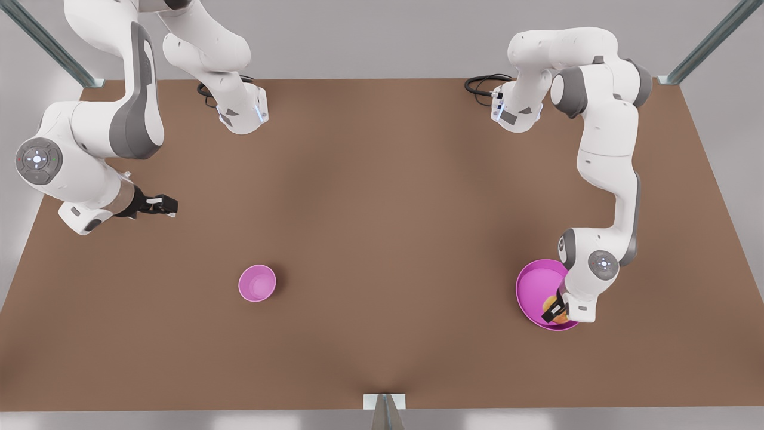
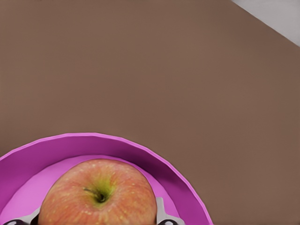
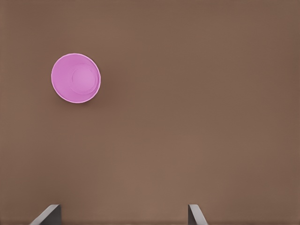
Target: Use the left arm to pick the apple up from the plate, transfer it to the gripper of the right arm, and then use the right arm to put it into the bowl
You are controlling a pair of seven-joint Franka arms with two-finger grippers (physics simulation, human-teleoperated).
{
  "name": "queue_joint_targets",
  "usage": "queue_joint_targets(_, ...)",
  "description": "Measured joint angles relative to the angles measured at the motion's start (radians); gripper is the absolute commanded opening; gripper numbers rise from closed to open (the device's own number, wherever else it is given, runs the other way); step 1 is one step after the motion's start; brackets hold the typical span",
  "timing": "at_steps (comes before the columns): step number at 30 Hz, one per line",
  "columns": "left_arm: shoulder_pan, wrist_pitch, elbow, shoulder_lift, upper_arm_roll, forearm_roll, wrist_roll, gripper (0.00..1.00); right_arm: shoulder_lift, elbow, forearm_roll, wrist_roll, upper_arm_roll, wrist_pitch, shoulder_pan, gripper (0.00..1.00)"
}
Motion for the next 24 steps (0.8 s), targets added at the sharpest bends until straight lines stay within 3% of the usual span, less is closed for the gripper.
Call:
queue_joint_targets(13,0.009,0.008,-0.005,-0.020,-0.001,0.007,-0.004,0.95,0.006,0.002,0.001,0.000,0.002,0.003,0.000,1.00)
queue_joint_targets(19,-0.027,-0.165,0.010,-0.170,-0.045,-0.102,-0.005,0.95,0.016,0.010,0.007,0.000,0.006,0.003,0.000,1.00)
queue_joint_targets(21,-0.036,-0.262,0.098,-0.176,-0.085,-0.177,-0.007,0.95,0.075,0.056,0.038,-0.008,0.009,0.001,0.000,1.00)
queue_joint_targets(24,-0.048,-0.407,0.215,-0.158,-0.208,-0.260,-0.026,0.95,0.313,0.259,0.230,-0.079,0.011,-0.028,-0.010,1.00)
